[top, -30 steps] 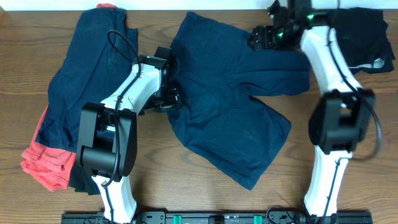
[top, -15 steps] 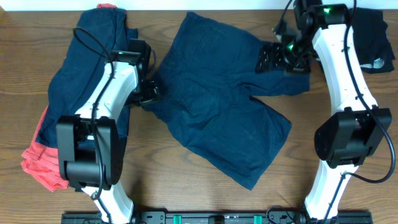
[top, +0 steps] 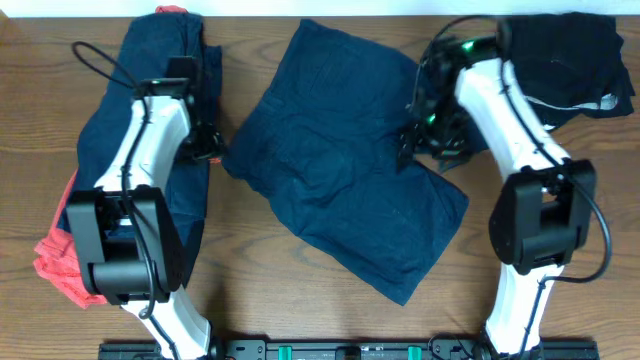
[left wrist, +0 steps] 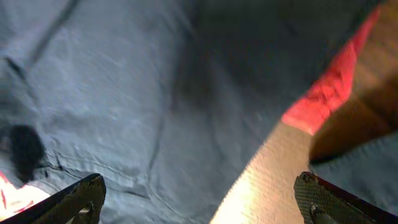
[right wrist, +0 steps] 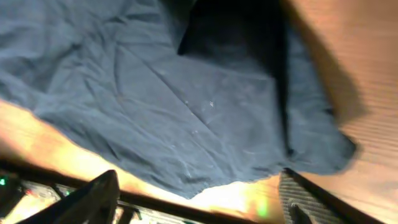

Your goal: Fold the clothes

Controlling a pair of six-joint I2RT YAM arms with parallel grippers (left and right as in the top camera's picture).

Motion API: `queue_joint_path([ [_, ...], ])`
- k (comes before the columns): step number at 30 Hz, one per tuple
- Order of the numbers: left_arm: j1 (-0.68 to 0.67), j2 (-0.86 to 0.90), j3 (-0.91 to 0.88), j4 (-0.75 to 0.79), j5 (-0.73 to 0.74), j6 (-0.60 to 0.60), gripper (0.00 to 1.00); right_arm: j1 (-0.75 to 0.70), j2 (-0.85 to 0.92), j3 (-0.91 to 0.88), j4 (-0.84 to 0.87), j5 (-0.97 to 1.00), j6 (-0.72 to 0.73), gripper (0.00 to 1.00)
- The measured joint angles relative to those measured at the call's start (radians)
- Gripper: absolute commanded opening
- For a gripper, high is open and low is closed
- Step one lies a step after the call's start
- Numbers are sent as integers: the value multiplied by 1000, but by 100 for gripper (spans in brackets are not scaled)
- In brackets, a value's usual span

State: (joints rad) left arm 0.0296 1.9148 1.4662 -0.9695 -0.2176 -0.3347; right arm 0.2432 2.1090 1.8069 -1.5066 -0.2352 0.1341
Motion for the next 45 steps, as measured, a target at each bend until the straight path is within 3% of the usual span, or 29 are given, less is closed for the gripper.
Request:
queue_joint_path([
  [15, 8, 0, 6, 37, 1, 45, 98, 89, 0, -375, 301, 26, 176, 75],
  [28, 0, 0, 6, 39, 27, 48, 98, -50, -2, -404, 336, 141, 215, 84],
  [32, -4, 0, 6, 39, 71, 71, 98, -121, -14, -404, 385, 161, 211, 90],
  [35, -6, 0, 6, 39, 115, 102, 98, -156, -25, -404, 446, 182, 185, 95],
  [45, -27, 0, 6, 20, 182, 199, 98, -243, -40, -402, 737, 219, 75, 96],
])
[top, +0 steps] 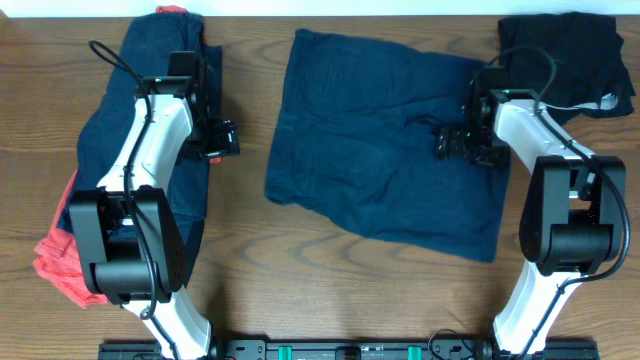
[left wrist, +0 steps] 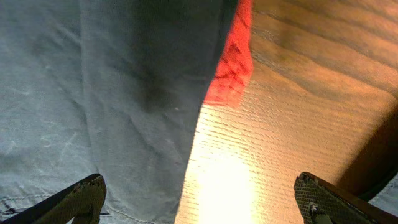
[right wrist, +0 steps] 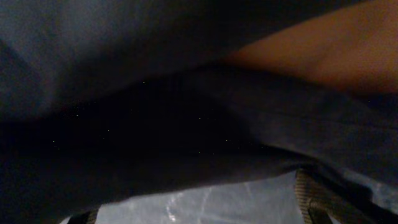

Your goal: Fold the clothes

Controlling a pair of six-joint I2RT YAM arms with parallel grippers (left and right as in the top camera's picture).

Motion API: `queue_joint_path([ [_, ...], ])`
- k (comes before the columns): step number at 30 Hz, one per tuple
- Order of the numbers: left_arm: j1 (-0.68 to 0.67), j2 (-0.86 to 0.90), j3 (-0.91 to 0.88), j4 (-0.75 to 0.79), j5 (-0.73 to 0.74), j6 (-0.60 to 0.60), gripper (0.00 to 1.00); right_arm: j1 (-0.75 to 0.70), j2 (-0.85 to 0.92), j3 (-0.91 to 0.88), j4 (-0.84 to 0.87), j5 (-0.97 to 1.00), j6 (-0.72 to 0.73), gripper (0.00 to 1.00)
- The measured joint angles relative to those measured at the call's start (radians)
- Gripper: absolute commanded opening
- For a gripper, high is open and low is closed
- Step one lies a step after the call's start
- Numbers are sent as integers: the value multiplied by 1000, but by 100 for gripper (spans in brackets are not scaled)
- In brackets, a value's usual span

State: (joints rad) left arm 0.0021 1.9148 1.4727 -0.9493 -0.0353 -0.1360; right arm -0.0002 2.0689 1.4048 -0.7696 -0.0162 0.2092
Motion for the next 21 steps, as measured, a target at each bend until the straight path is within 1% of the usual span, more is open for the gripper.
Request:
queue_joint_path([
  [4, -1, 0, 0, -23, 6, 28, 98, -15, 3, 0, 87, -5, -43, 97],
  [8, -2, 0, 0, -41, 6, 41, 98, -16, 5, 0, 87, -9, -73, 96],
  [11, -2, 0, 0, -53, 7, 53, 98, -16, 5, 8, 31, -19, -88, 86],
  [13, -2, 0, 0, -77, 11, 67, 98, -16, 5, 18, -45, -32, -79, 82],
  [14, -2, 0, 0, -92, 12, 74, 98, -16, 5, 19, -84, -39, -71, 82],
  [17, -2, 0, 0, -143, 14, 97, 99, -16, -3, 19, -125, -53, -55, 85],
  [21, -3, 0, 0, -159, 21, 120, 98, -16, -83, 12, -133, -70, -37, 94],
])
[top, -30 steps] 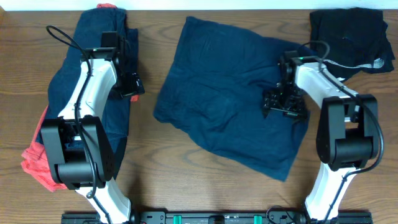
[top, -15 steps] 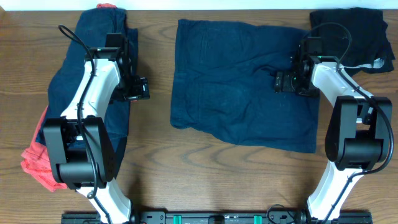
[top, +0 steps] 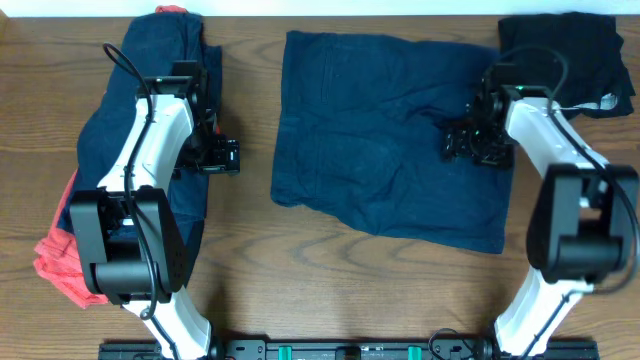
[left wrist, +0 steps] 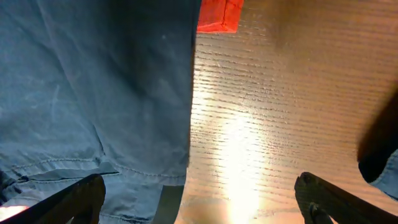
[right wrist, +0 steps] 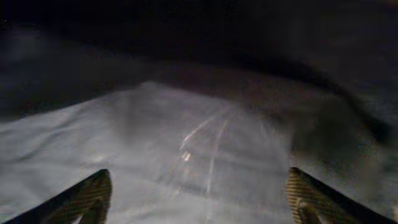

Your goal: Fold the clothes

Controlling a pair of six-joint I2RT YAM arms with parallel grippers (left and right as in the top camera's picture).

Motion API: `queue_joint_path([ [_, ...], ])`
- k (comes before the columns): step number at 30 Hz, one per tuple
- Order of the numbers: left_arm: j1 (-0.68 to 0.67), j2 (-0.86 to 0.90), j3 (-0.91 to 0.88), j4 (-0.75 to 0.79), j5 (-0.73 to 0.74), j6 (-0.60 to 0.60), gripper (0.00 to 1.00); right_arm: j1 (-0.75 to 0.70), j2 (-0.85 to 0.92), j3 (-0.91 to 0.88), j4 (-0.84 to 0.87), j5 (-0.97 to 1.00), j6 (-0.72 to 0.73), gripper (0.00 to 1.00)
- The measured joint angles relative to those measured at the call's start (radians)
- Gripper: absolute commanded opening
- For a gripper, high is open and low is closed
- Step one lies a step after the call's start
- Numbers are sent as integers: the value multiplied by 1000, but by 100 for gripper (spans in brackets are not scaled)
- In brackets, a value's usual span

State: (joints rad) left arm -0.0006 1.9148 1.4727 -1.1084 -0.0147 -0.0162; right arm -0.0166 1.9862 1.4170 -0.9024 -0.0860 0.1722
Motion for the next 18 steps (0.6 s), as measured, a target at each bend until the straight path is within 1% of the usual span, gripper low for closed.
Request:
queue_joint_path([
  [1, -1, 0, 0, -2, 8, 11, 99, 0, -43, -1, -3, -3, 2, 98],
  [2, -2, 0, 0, -6, 18, 25, 99, 0, -94, -1, -7, -5, 3, 99],
  [6, -27, 0, 0, -28, 121, 122, 98, 0, -304, 4, -48, -12, 1, 99],
  [9, -72, 0, -5, -13, 203, 195, 99, 0, -426, 10, -117, -13, 1, 99],
  [12, -121, 0, -43, 37, 251, 235, 99, 0, -480, 10, -194, -16, 1, 99],
  [15, -157, 0, -112, 103, 278, 257, 100, 0, -492, 10, -254, -16, 1, 99],
  [18, -174, 0, -170, 154, 288, 266, 96, 0, -491, 10, -284, -17, 1, 99],
])
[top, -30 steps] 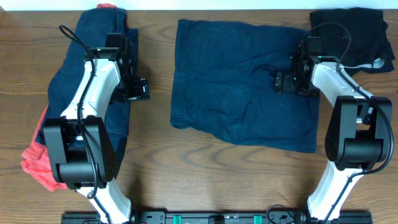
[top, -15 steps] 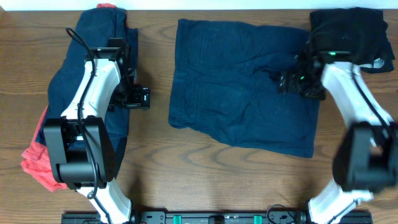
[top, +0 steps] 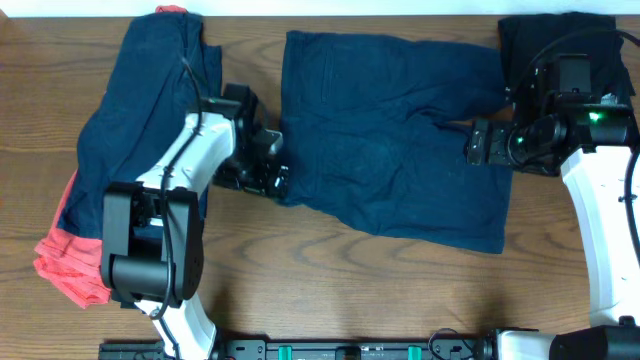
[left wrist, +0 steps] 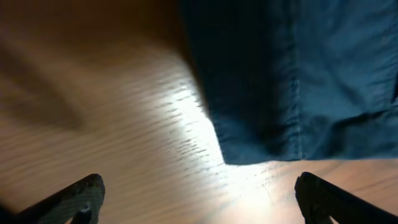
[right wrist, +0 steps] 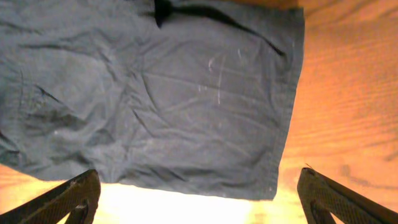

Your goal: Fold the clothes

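Dark blue shorts (top: 390,140) lie spread flat mid-table, waistband on the left, legs pointing right. My left gripper (top: 275,178) stands open at their lower left corner; the left wrist view shows that hemmed corner (left wrist: 261,93) just ahead of the wide-apart fingertips (left wrist: 81,196) over bare wood. My right gripper (top: 478,143) hovers open over the right side of the shorts. In the right wrist view the shorts leg (right wrist: 155,93) lies well below, its lower hem and corner plain, with nothing between the fingertips (right wrist: 326,199).
A dark blue garment (top: 140,120) lies piled at the left with a red garment (top: 65,265) under it toward the front. A black garment (top: 560,45) sits at the back right corner. The wooden table (top: 330,300) is bare in front of the shorts.
My left gripper has moved right, from beside the left pile to the shorts' lower left corner. My right gripper now stands higher above the shorts' right side. Both are open.
At first the shorts lay skewed on a diagonal, with my grippers at their left and upper right edges. Later they lay squarer, then straight along the far edge with my right gripper low on them. Now both grippers are open, the left at the corner.
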Controlling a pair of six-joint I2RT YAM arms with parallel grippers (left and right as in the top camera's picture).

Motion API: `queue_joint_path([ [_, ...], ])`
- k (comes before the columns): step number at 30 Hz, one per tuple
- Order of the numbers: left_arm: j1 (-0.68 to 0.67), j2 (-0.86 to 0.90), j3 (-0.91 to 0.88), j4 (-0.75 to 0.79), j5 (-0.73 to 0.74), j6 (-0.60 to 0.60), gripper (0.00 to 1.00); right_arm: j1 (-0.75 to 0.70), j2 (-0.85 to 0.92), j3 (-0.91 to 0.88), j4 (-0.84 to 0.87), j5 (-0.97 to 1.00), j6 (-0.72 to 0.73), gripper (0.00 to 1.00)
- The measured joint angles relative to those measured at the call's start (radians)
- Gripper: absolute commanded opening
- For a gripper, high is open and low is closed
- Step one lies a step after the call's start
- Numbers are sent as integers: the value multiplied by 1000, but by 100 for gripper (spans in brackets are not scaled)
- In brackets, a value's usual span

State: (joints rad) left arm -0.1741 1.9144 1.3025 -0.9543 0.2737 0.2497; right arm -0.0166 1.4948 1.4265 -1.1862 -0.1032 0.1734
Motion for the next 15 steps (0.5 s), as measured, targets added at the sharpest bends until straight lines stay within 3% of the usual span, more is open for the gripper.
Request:
queue_joint_path([
  [15, -52, 0, -98, 199, 72, 47, 82, 10, 0, -13, 3, -24, 0, 99],
])
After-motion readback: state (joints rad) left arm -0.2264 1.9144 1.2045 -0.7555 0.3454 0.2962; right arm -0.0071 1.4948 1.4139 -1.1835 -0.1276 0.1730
